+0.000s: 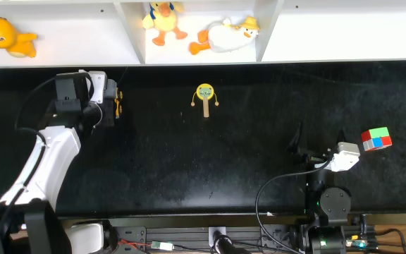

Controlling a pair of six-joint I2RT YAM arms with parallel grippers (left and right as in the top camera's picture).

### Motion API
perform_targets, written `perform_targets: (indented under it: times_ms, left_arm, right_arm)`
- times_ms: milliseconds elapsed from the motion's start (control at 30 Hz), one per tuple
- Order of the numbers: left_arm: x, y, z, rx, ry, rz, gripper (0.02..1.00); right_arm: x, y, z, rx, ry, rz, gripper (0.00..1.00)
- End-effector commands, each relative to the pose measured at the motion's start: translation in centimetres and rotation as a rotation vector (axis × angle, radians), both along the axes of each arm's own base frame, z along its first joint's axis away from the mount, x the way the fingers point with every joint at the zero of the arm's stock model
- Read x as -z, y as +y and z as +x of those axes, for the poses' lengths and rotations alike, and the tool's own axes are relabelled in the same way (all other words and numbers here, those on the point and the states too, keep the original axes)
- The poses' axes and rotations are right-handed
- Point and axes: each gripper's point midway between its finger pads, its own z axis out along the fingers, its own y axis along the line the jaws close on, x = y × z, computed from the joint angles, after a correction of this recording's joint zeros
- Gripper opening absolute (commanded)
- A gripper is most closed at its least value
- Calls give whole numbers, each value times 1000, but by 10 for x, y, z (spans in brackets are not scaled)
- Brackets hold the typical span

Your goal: Store Toys

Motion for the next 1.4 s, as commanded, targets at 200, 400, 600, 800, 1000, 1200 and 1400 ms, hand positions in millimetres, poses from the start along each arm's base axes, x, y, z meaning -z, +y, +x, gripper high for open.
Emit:
perform_targets:
  times_ms: [200, 400, 600, 800, 1000, 1200, 1400]
  left_arm:
    - [-50, -3, -30, -5, -136, 7, 281]
    - [-81, -3, -13, -31, -225, -22, 259]
    - [-108, -2, 20, -30, -279, -24, 246]
    - [-114, 1, 64, -30, -275, -24, 218]
    - [-116, 3, 108, -30, -273, -24, 213]
    - [-105, 5, 134, -31, -262, -23, 211]
    - [-99, 6, 136, -31, -252, -24, 998]
  right_arm:
    - [4, -1, 0, 3, 3, 4, 996]
    - [4, -1, 0, 3, 3, 4, 996]
    - [4, -1, 0, 3, 3, 4, 996]
    - [4, -1, 0, 3, 3, 4, 993]
    - [4, -1, 0, 3, 3, 4, 991]
    - [4, -1, 0, 3, 3, 4, 993]
    - [4, -1, 0, 3, 3, 4, 996]
